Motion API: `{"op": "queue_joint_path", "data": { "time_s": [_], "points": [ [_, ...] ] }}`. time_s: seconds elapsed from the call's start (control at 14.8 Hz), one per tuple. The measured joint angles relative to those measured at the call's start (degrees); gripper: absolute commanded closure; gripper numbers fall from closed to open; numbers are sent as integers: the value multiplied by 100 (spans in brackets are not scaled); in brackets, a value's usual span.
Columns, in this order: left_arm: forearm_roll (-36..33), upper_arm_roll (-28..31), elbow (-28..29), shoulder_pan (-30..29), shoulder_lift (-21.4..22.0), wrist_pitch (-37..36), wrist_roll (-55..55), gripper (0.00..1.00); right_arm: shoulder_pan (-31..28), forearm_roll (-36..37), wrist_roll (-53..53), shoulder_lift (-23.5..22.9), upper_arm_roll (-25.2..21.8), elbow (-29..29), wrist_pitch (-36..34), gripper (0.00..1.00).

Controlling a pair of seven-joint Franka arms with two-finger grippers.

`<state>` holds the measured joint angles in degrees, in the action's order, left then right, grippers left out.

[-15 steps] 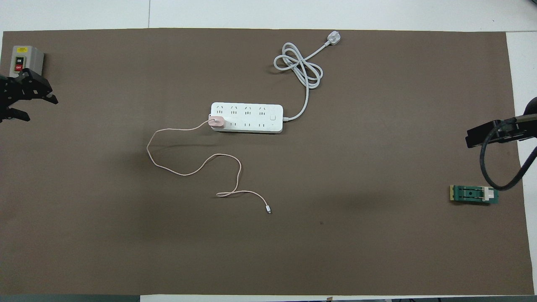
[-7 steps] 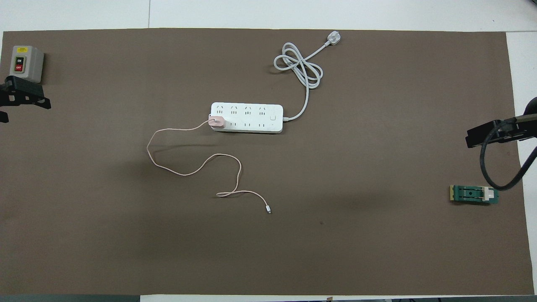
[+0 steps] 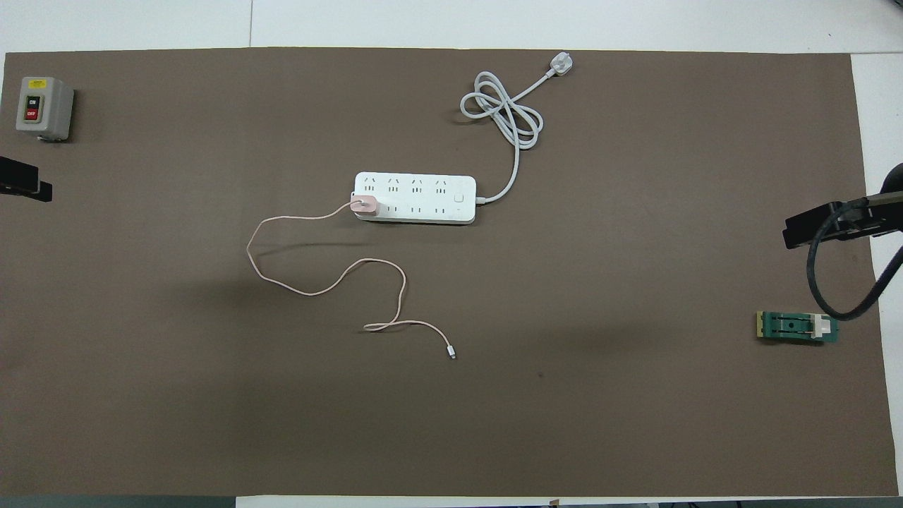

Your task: Plug charger into power strip

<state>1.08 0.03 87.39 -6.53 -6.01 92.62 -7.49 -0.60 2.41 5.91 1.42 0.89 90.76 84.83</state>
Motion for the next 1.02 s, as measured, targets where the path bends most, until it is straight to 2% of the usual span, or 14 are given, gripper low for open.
{"op": "queue_joint_path", "data": {
  "time_s": [0.2,0.34,0.68,0.81,1.02],
  "points": [
    [-137,6,55,0,143,-313,-16,0,0,0,0,0,0,0,0,0],
    [-249,11,315,-1,368,-336,102,0,0,0,0,0,0,0,0,0],
    [-234,-112,672,68,787,-474,933,0,0,0,0,0,0,0,0,0],
    [-164,-148,678,206,868,-493,1060,0,0,0,0,0,0,0,0,0],
    [-150,106,677,788,927,-495,1123,0,0,0,0,0,0,0,0,0]
  ]
}}
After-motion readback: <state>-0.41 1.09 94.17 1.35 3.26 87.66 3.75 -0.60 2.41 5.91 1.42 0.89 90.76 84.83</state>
